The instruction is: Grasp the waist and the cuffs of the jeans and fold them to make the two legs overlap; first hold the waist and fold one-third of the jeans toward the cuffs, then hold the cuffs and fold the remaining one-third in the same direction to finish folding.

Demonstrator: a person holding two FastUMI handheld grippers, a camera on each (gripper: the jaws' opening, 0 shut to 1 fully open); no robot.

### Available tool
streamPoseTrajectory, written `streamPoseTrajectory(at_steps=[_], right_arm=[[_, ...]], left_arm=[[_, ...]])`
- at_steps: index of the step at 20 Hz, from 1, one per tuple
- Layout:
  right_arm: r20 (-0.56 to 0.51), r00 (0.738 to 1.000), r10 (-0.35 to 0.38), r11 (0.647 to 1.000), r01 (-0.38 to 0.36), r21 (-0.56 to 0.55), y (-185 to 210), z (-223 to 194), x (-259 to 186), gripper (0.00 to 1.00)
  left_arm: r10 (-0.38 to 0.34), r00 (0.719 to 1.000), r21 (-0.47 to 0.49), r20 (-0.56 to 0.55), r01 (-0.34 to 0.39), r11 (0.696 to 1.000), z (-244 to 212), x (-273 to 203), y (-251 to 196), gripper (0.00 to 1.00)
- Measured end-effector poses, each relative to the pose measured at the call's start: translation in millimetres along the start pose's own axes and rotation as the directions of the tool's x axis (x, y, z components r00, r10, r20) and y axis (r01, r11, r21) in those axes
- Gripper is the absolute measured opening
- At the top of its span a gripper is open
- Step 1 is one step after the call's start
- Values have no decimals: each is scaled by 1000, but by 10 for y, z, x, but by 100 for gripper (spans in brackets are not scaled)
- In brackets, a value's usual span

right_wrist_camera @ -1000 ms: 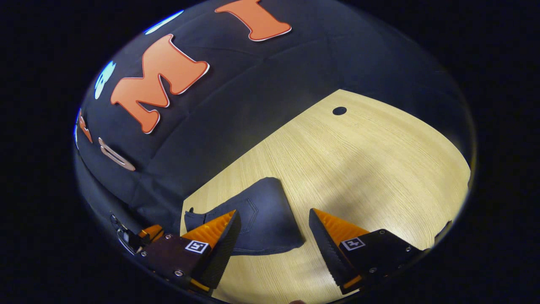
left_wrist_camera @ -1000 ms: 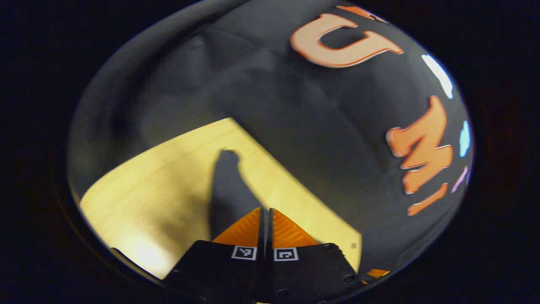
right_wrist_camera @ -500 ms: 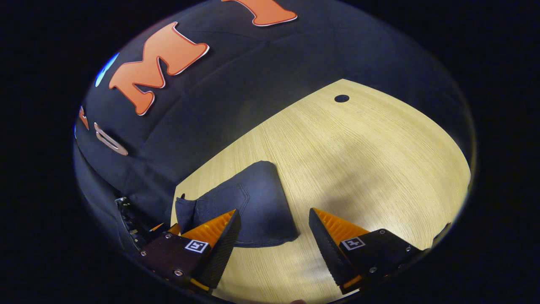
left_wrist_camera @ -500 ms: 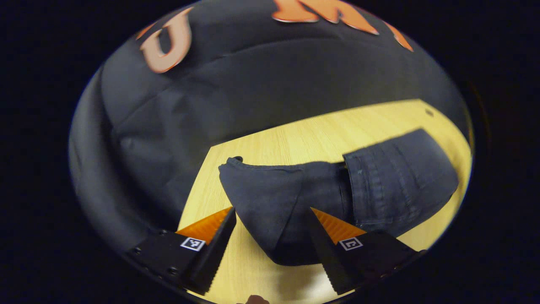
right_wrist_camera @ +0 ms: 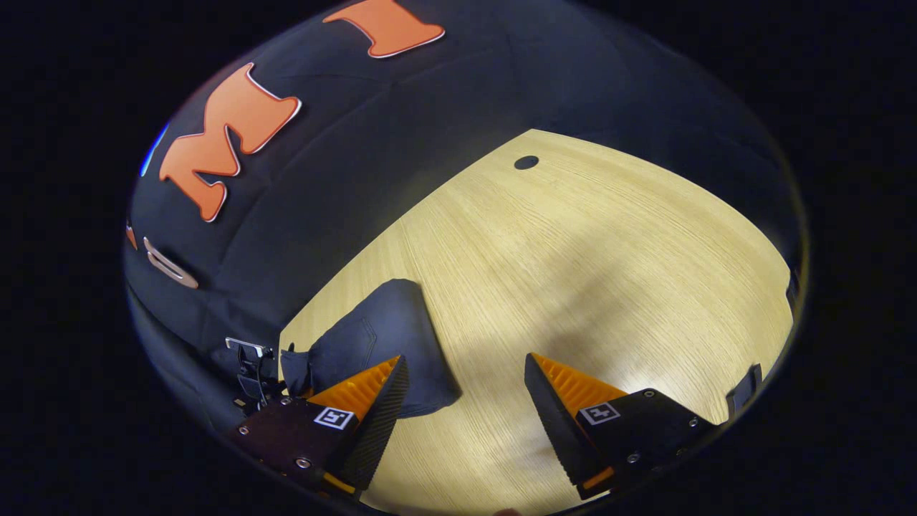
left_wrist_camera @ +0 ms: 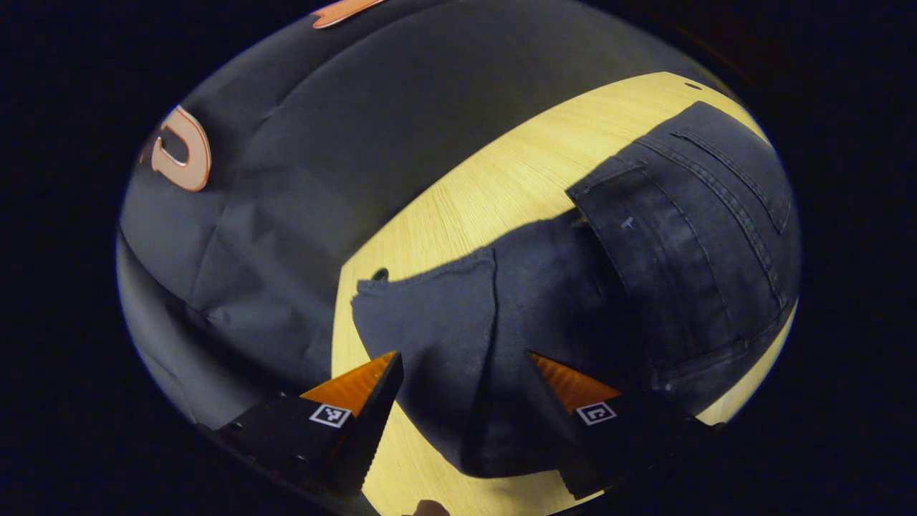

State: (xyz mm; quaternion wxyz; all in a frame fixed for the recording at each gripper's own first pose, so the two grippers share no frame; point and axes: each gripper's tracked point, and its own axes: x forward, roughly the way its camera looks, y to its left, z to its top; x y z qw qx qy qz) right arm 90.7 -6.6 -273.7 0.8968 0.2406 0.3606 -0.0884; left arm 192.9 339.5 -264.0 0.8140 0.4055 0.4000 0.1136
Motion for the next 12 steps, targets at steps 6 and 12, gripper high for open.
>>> streamPoseTrajectory(at_steps=[6,12], right_arm=[[7,1000,0,999,0,38,29,1,-43,98],[14,1000,22,998,-23,59,136,-22,-78,99]], left_arm=[[86,996,109,-30,-83,991,131,226,124,100],[-7,1000,55,-25,9,998,157,333,-186,9]])
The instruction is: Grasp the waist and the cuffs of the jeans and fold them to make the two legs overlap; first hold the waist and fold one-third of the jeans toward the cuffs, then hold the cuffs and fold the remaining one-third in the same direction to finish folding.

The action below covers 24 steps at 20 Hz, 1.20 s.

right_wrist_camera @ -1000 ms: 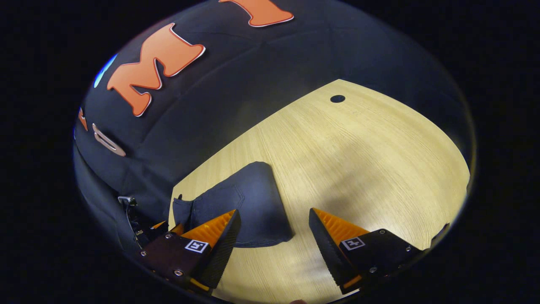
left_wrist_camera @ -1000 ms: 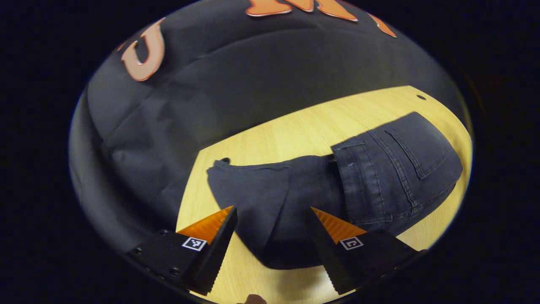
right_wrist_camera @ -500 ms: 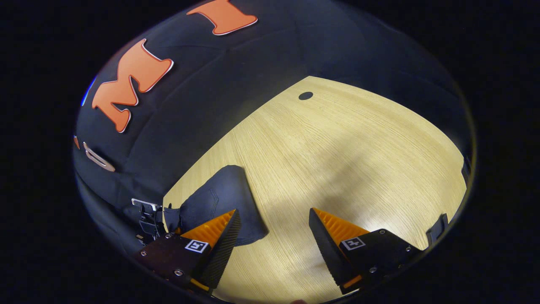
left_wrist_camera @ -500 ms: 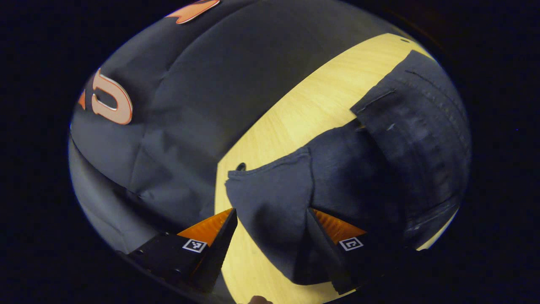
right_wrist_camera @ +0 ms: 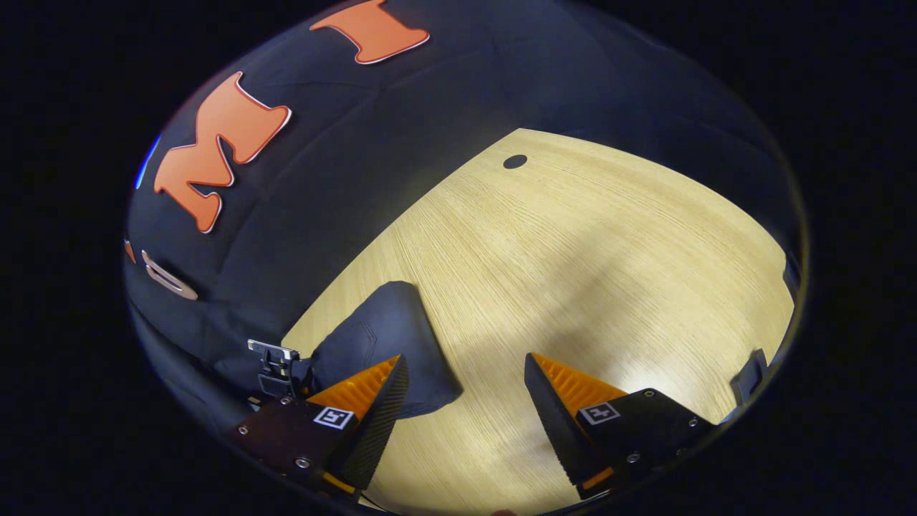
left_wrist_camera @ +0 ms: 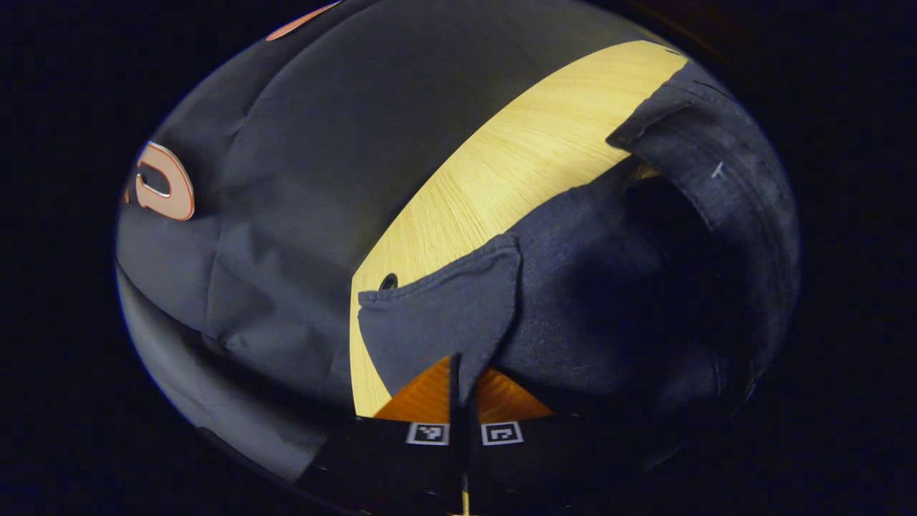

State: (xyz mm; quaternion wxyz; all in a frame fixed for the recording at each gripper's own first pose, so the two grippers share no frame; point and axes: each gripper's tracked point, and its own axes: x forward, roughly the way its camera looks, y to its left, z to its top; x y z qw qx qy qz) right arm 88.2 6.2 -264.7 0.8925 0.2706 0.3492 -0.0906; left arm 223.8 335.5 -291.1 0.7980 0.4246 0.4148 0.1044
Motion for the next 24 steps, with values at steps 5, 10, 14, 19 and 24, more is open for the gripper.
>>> streamPoseTrajectory(at_steps=[5,10,14,19,24], right_arm=[[31,999,14,1000,-14,-17,63,74,-84,98],[51,998,47,999,-47,18,81,151,-170,98],[69,995,71,997,-74,32,53,251,-284,98],[106,992,74,995,-80,60,-172,391,-414,98],[112,992,56,991,-68,111,-488,360,-437,98]], left_arm=[[-76,979,-289,191,130,948,280,-254,273,1],[-187,882,-524,432,414,744,767,-791,500,1],[-268,781,-451,564,564,692,1320,-1449,260,0],[-410,680,-254,607,656,711,1761,-2009,-658,1],[-500,689,-122,525,642,757,1793,-2106,-1513,1]])
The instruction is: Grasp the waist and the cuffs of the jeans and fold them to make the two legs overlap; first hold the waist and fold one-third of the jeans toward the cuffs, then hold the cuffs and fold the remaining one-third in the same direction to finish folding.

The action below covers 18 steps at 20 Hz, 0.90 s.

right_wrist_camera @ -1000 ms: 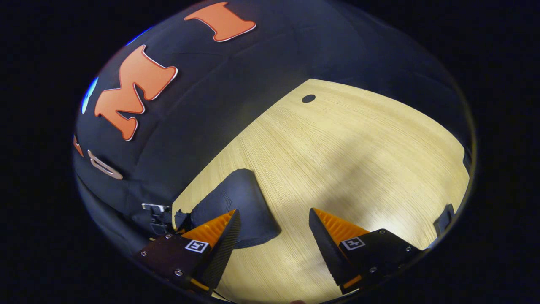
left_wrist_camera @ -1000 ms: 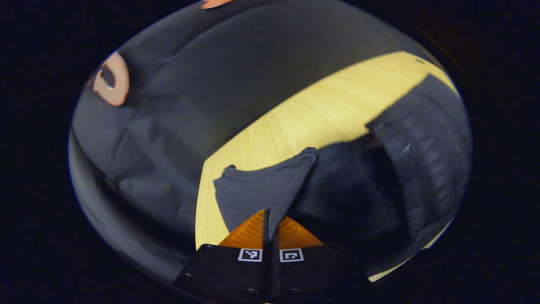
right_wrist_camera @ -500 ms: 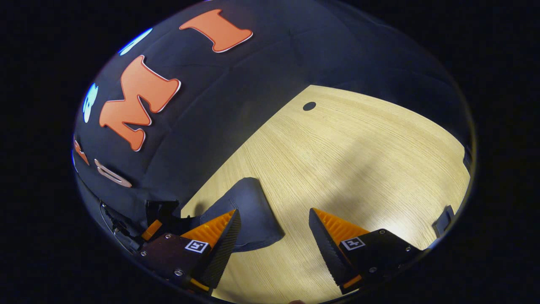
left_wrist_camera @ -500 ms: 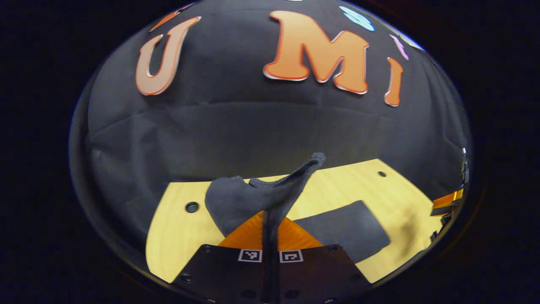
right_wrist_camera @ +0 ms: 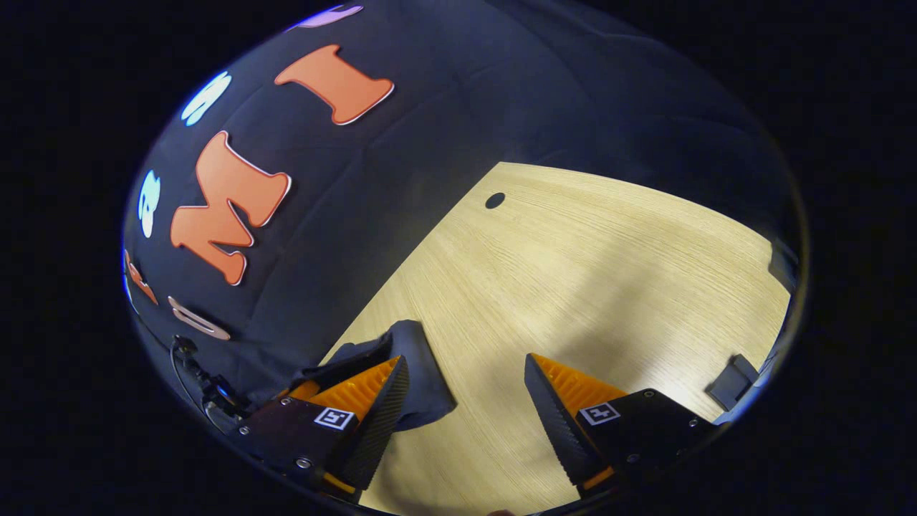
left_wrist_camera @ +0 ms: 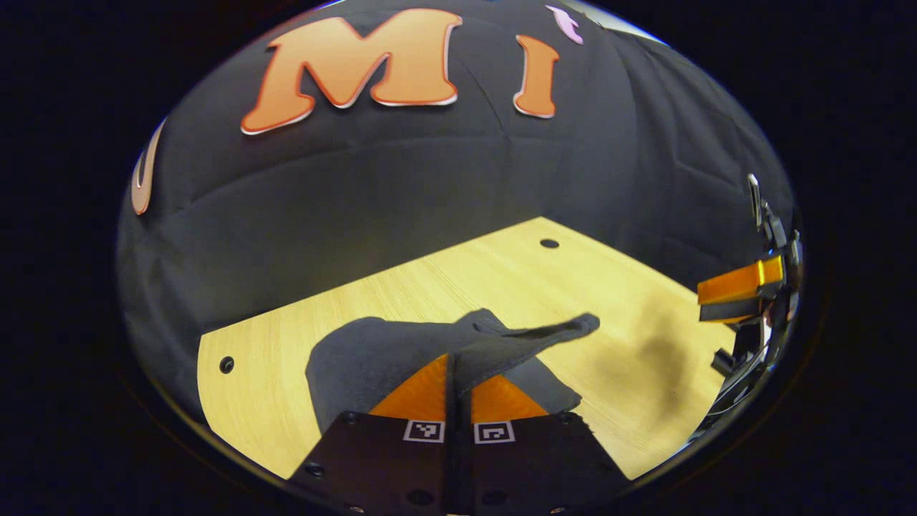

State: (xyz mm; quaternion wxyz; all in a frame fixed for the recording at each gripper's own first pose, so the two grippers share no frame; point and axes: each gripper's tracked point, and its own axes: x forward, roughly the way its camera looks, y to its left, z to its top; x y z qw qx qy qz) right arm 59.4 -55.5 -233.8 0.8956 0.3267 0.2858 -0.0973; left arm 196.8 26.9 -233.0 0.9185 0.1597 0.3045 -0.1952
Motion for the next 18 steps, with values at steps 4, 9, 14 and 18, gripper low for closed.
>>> streamPoseTrajectory(at_steps=[4,9,14,18], right_arm=[[-21,1000,-13,1000,13,-21,-136,-114,-15,99],[-47,999,-5,997,2,-73,-100,-240,-6,98],[-74,997,2,984,-16,-179,46,-338,15,98],[-84,996,21,953,-45,-300,324,-336,-18,98]], left_arm=[[29,997,95,-71,-22,995,-278,164,-239,1],[-36,987,110,-155,53,992,-572,291,-594,25],[-60,991,148,-120,77,986,-407,149,-918,99],[-110,994,71,-27,111,991,-102,-302,-1051,99]])
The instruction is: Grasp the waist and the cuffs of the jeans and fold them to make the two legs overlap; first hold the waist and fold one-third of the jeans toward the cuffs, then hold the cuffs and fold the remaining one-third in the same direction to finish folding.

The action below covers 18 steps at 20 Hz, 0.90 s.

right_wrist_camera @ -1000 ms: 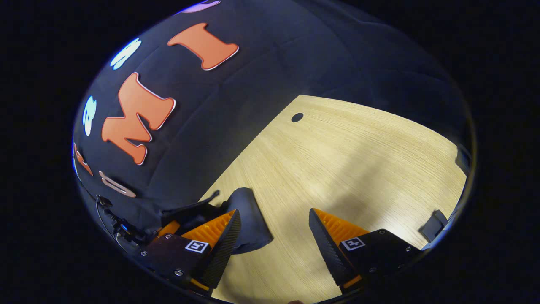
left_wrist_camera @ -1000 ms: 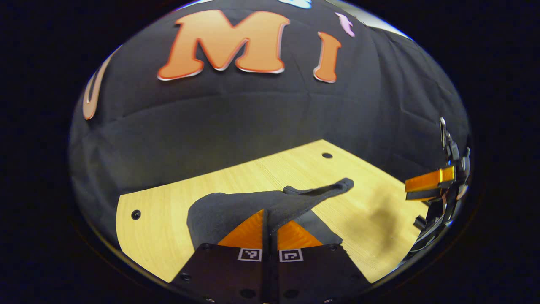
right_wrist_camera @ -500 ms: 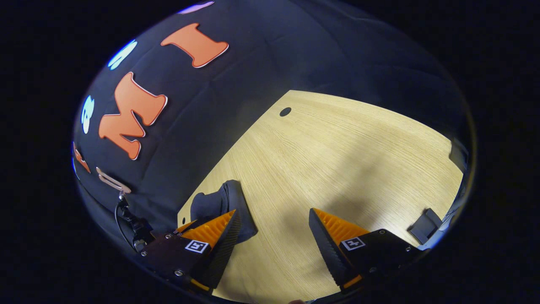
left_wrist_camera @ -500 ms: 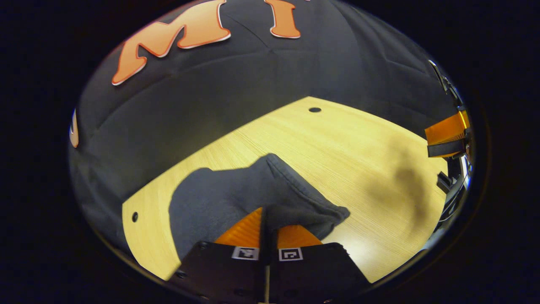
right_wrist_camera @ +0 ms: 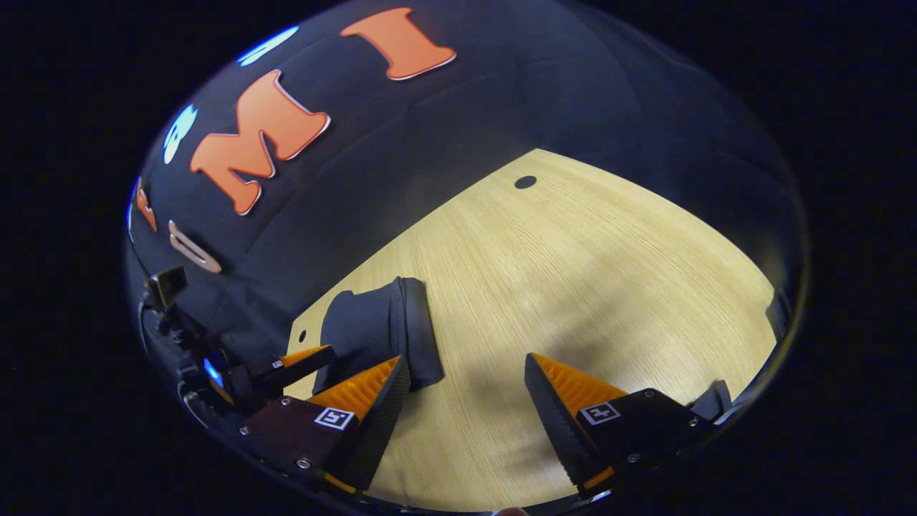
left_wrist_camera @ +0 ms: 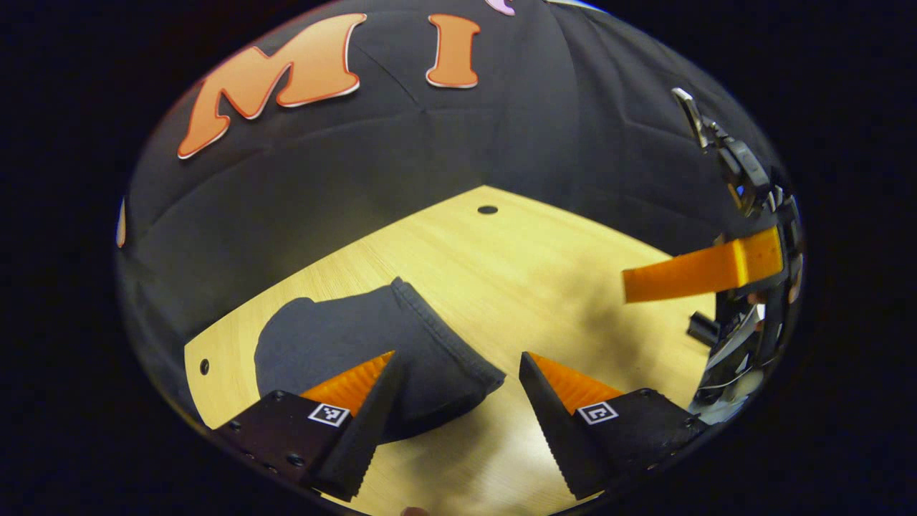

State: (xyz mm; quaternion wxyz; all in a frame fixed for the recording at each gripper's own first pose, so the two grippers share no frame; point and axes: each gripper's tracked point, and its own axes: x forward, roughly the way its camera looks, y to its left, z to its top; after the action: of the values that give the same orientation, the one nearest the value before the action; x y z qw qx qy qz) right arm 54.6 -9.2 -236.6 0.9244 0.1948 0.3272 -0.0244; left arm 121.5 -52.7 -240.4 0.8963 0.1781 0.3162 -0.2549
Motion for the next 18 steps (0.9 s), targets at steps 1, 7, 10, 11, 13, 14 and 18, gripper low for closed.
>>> streamPoseTrajectory(at_steps=[1,7,10,11,13,14,18], right_arm=[[1,1000,8,1000,-8,-31,82,26,-21,98],[75,997,32,962,-11,-271,637,340,-192,99],[146,986,74,927,-14,-376,982,509,-330,99],[171,981,93,914,-16,-406,1127,564,-381,98],[222,965,137,888,-20,-460,1391,678,-506,98],[248,956,159,877,-21,-481,1525,724,-588,98],[337,910,243,841,-24,-541,1985,802,-748,98]], left_arm=[[7,999,-18,33,-7,1000,102,-143,39,99],[184,953,-148,240,-152,977,637,-1181,661,99],[329,888,-226,321,-265,937,648,-1625,1045,99],[375,863,-247,338,-303,920,617,-1751,1158,99],[478,799,-276,366,-397,875,479,-2036,1362,99],[523,764,-285,378,-441,851,386,-2129,1408,98],[638,671,-365,379,-525,769,108,-2523,1722,99]])
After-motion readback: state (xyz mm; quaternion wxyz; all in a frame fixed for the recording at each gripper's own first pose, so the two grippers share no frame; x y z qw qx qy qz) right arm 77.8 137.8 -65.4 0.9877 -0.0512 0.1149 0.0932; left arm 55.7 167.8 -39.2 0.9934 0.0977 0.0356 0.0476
